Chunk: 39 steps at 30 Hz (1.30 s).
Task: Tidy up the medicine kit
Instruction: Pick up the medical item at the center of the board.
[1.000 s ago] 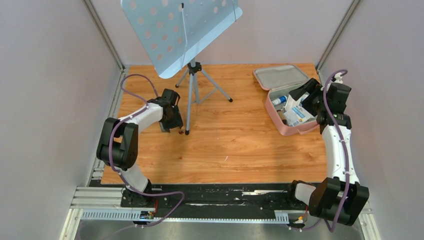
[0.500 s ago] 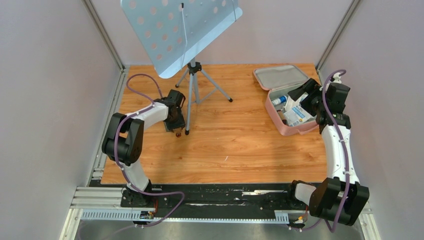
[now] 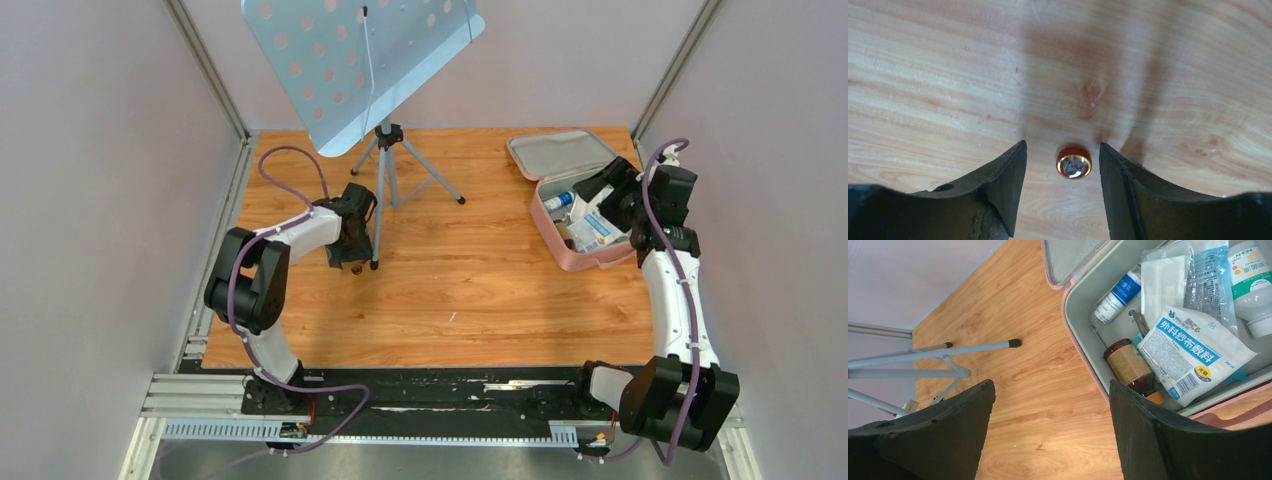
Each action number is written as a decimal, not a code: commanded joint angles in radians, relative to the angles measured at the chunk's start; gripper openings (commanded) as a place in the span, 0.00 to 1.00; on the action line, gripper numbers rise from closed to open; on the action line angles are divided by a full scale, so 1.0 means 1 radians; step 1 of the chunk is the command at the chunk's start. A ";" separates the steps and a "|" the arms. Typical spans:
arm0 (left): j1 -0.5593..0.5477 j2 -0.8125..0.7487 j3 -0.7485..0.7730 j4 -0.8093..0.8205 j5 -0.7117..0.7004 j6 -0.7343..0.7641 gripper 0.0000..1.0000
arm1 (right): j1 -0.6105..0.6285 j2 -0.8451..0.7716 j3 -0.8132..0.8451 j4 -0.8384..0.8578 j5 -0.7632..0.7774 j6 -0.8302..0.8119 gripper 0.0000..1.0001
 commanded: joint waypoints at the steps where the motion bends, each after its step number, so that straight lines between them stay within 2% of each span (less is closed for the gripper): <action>1: -0.012 -0.086 -0.040 -0.018 -0.013 -0.008 0.62 | 0.011 0.000 0.018 0.015 0.003 -0.002 0.82; 5: -0.014 -0.083 -0.076 0.013 0.017 -0.022 0.56 | 0.021 0.007 0.017 0.017 0.003 0.002 0.82; 10: -0.014 -0.061 -0.081 0.013 0.048 -0.035 0.54 | 0.025 -0.001 0.017 0.017 0.008 -0.001 0.82; 15: -0.014 -0.064 -0.096 0.026 0.049 -0.041 0.54 | 0.026 -0.005 0.015 0.018 0.009 0.000 0.82; 21: -0.014 -0.040 -0.088 0.034 0.025 -0.037 0.46 | 0.028 -0.006 0.013 0.017 0.010 0.000 0.82; 28: -0.015 -0.051 -0.098 0.024 0.033 -0.037 0.27 | 0.028 -0.018 0.011 0.017 0.015 -0.005 0.82; 34: -0.102 -0.170 -0.081 -0.084 -0.091 -0.020 0.24 | 0.028 -0.024 0.011 0.016 0.019 -0.004 0.82; 39: -0.274 -0.203 -0.027 -0.123 -0.106 -0.023 0.24 | 0.028 -0.035 0.010 0.011 0.018 -0.005 0.82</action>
